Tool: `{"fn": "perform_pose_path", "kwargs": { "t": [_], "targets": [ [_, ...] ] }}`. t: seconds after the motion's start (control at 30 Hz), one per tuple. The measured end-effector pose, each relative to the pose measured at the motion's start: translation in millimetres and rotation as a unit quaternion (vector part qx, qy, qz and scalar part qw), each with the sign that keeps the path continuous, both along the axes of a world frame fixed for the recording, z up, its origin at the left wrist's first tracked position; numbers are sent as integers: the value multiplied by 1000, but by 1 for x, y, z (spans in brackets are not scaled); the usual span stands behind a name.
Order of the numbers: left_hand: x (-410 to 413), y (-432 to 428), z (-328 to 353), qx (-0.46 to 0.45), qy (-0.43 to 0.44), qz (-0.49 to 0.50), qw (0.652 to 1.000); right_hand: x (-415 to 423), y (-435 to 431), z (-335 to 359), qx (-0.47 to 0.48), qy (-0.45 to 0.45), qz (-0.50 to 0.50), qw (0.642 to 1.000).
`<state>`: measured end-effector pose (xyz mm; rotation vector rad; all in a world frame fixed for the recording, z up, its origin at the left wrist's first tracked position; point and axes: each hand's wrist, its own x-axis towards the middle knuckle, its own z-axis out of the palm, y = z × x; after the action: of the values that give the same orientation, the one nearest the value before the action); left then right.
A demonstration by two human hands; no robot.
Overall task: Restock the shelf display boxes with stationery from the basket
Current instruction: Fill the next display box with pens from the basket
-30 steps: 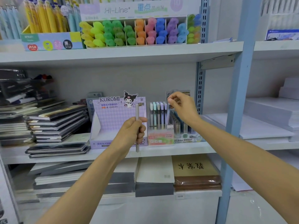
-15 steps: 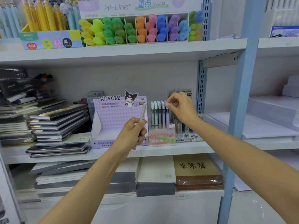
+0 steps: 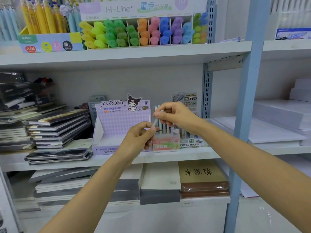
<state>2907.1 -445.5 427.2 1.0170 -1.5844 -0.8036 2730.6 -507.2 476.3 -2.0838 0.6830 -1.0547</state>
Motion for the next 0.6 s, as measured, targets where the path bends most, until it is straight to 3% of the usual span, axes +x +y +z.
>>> {"fn": "perform_pose_path", "kwargs": {
  "t": [0.13,0.23,0.43,0.6],
  "targets": [
    [11,-5,-1,-16,89,106,990,-6,-5,-3,58,-146,-9,988],
    [16,-8,-1,-42,174,113,977,-11,-8,-9,77,-181,2,981],
    [0,-8,7,-107,285,80,949,-6,-7,-25,91,-116,40,988],
    [-4,-8,7,-134,234,74,960,-3,2,-26,28,1,44,999]
  ]
}}
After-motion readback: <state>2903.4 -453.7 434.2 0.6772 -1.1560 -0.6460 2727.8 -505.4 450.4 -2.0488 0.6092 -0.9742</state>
